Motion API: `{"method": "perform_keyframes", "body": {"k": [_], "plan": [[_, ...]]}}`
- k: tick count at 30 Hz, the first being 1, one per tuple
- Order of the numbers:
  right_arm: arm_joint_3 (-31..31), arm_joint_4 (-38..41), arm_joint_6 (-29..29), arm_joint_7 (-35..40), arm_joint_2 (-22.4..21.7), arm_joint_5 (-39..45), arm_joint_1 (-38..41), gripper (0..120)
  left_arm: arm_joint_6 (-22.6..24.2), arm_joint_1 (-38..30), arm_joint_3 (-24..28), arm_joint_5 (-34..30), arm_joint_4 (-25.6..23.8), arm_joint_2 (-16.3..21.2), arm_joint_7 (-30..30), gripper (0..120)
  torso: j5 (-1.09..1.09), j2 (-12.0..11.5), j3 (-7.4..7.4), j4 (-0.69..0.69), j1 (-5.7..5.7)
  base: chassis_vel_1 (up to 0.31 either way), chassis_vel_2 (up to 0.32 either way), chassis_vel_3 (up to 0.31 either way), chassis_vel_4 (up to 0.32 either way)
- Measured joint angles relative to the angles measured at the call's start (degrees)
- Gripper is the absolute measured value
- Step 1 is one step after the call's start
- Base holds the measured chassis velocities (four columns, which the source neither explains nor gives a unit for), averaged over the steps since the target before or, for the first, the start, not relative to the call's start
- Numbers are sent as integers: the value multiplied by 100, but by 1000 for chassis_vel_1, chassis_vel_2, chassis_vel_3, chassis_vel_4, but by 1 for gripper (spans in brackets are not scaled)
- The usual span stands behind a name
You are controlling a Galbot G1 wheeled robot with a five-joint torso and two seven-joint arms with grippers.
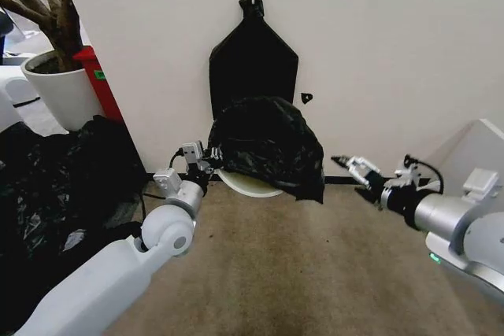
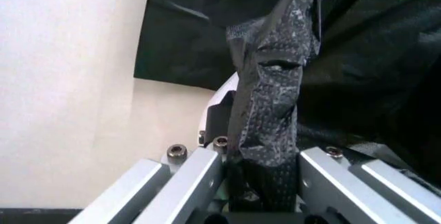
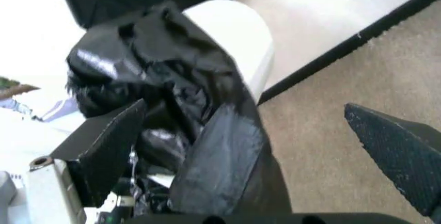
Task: Place the garbage bag over the trash bin.
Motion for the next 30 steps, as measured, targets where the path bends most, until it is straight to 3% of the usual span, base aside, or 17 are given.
{"method": "perform_keyframes", "body": {"k": [19, 30], "plan": [[-782, -11, -33, 220, 699, -461, -201, 100, 30, -97, 18, 50, -56, -67, -206, 0, 1, 0, 0, -1, 0, 0, 0, 0, 0], [-747, -11, -104, -311, 418, -698, -126, 100, 98, -149, -9, 110, 126, -105, -321, 0, 0, 0, 0, 0, 0, 0, 0, 0, 0]]}}
